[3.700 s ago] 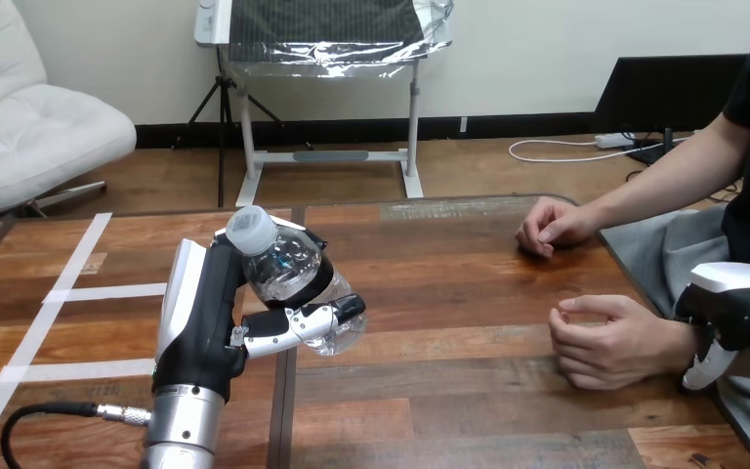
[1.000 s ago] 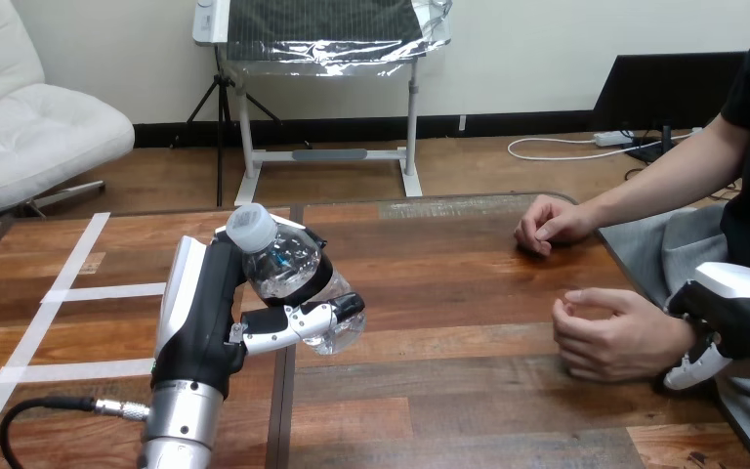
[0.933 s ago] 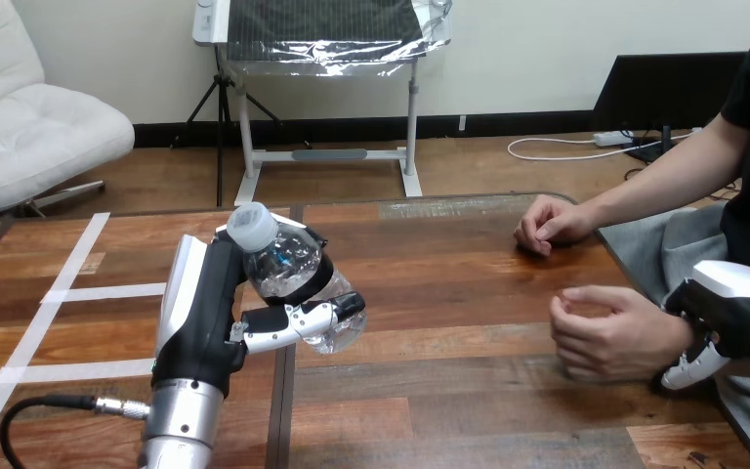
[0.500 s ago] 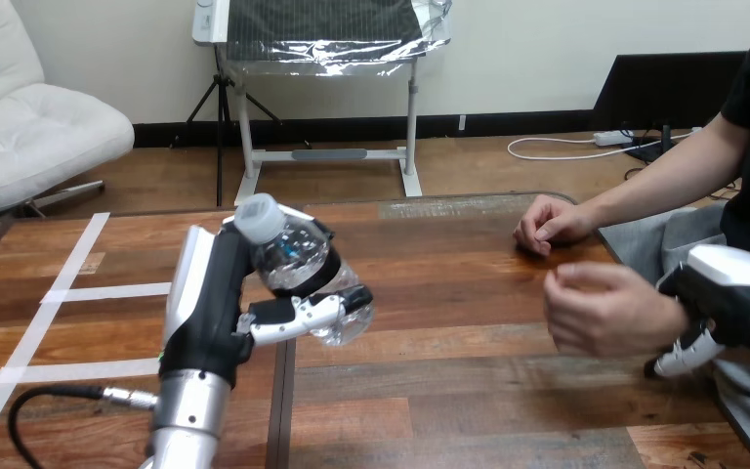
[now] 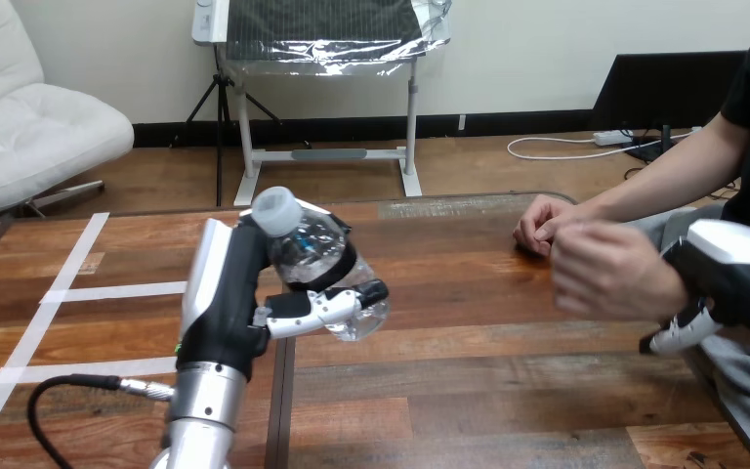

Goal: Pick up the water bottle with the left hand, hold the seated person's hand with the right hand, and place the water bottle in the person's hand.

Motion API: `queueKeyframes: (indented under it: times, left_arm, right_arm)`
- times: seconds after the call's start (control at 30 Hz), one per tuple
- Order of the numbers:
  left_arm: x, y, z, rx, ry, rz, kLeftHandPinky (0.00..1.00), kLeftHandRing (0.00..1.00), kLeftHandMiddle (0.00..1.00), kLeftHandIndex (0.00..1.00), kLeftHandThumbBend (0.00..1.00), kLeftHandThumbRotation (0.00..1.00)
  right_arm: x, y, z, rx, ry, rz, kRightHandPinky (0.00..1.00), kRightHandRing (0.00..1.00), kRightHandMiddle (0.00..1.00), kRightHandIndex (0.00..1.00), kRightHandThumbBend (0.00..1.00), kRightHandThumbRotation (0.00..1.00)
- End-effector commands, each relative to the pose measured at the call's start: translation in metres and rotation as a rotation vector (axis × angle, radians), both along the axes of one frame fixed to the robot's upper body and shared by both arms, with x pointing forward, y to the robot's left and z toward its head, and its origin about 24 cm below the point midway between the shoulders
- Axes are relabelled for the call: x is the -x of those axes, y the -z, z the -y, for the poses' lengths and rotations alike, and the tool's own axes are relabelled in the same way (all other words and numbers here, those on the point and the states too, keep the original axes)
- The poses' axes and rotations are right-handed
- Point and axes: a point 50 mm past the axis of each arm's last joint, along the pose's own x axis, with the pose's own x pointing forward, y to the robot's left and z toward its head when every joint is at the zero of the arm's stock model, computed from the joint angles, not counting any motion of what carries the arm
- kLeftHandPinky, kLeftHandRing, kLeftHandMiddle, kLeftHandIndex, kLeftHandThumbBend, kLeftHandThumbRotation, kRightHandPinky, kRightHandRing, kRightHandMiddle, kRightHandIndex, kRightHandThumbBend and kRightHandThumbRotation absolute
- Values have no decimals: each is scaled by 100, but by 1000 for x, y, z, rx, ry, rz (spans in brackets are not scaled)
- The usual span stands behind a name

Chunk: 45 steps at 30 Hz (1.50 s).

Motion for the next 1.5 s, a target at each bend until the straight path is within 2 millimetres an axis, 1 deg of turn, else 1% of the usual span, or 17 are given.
queueKeyframes:
  times: [0.0,0.43,0.87,1.13,1.3,1.47]
  left_arm:
    - [-13,-33,9,15,27,141,40,40,43,49,61,0]
    - [-13,-34,14,15,31,142,39,39,43,49,62,0]
    - [-14,-35,18,30,48,138,39,39,42,49,61,0]
    - [-14,-35,22,37,58,138,39,39,42,49,60,0]
    - [-15,-36,26,40,68,137,38,38,42,49,60,0]
    - [-16,-37,31,47,81,135,37,38,42,48,60,0]
  right_arm:
    - [-7,-27,-15,-14,-84,102,24,33,44,49,70,0]
    - [-6,-34,-24,-18,-157,153,28,36,45,47,72,0]
    - [-5,-39,-36,1,-208,173,31,39,47,48,73,0]
    - [-4,-41,-43,-30,-245,202,30,38,46,47,74,0]
    - [-5,-40,-48,-48,-275,221,28,35,44,45,76,0]
    - [-6,-40,-54,-32,-312,232,32,39,48,44,76,0]
